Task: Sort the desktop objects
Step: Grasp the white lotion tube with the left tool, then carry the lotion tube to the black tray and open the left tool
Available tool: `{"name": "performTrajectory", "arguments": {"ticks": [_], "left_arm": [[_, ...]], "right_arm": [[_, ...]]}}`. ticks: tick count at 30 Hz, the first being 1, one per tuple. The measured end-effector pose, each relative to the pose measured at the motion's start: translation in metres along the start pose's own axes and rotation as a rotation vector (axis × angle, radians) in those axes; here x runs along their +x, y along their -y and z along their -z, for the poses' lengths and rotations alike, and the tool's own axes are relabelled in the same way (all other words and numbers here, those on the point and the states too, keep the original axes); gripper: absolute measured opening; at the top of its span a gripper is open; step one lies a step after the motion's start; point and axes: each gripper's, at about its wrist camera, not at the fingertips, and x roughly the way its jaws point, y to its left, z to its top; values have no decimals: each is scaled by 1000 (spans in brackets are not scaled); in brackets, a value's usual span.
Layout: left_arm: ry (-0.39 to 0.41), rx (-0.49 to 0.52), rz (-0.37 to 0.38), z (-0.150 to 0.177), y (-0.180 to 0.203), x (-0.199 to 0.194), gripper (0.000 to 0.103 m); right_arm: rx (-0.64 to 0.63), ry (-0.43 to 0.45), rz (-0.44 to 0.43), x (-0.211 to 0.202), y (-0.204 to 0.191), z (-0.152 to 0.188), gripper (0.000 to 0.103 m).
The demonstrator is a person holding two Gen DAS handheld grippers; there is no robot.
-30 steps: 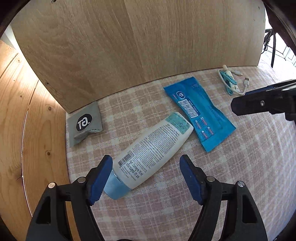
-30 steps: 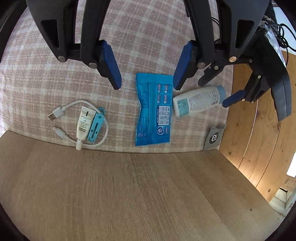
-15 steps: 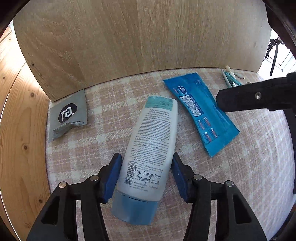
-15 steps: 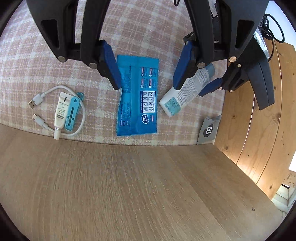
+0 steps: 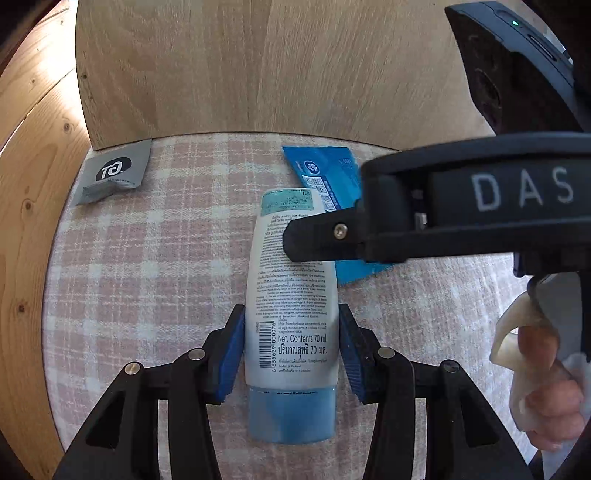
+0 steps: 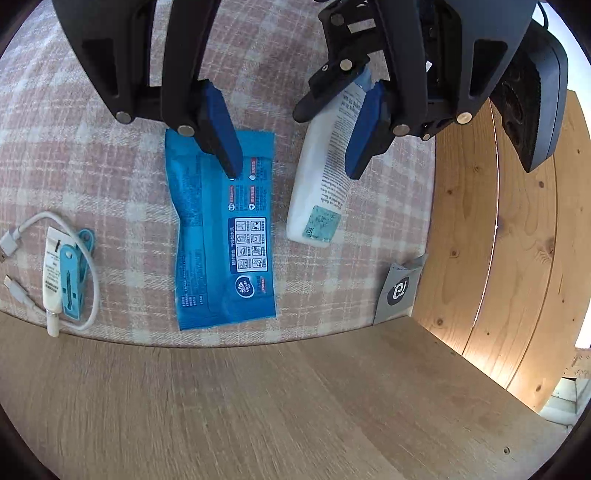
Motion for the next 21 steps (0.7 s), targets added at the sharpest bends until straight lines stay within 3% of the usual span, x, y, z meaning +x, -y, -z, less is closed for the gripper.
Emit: {"name": "performTrajectory", "arguments": {"ticks": [4,9,13,21], "left_arm": [[-10,3,-12,7,16,-3,45],[21,37,-16,7,59,-24,45],[48,123,-12,-1,110,-39,45],[74,328,101,-12,257,-52,45]], "right_arm": [[2,-3,-25,-2,3,13,33],[23,64,-51,-41,14,27,29],[71,137,-78,-91,39,42,27],[232,320,-64,-212,141,97,27]]}}
